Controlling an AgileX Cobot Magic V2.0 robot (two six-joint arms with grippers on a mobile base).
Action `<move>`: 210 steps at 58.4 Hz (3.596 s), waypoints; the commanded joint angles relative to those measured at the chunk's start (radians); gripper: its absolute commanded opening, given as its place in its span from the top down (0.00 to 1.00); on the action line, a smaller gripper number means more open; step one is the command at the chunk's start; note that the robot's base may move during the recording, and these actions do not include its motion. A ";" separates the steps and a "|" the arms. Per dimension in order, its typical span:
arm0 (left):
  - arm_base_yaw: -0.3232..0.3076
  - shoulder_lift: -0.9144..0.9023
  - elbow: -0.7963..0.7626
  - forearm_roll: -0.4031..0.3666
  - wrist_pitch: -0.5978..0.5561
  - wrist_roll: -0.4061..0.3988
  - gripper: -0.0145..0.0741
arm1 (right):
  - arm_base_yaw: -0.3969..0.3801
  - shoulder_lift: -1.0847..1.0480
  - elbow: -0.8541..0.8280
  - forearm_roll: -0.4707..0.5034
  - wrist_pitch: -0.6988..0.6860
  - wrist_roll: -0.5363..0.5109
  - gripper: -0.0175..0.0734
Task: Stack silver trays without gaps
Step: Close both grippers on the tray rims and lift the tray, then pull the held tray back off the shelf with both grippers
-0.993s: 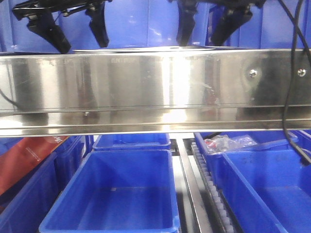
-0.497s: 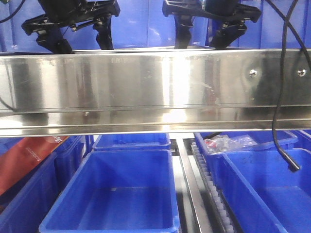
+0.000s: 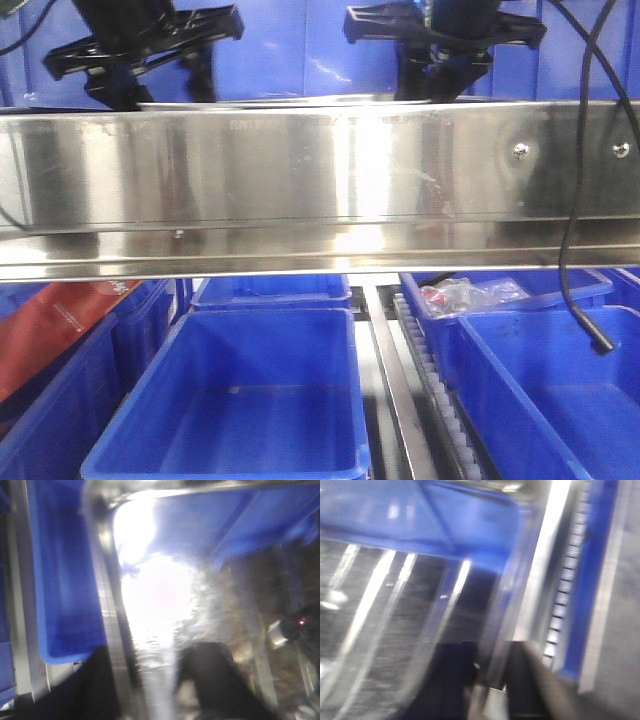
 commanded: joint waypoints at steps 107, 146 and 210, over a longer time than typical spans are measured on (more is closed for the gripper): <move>-0.009 -0.176 -0.336 0.102 -0.147 -0.001 0.86 | 0.008 -0.351 -0.010 0.019 -0.471 -0.015 0.89; -0.009 -0.176 -0.336 0.102 -0.147 -0.001 0.86 | 0.008 -0.351 -0.010 0.019 -0.471 -0.015 0.89; -0.009 -0.176 -0.336 0.102 -0.147 -0.001 0.86 | 0.008 -0.351 -0.010 0.019 -0.471 -0.015 0.89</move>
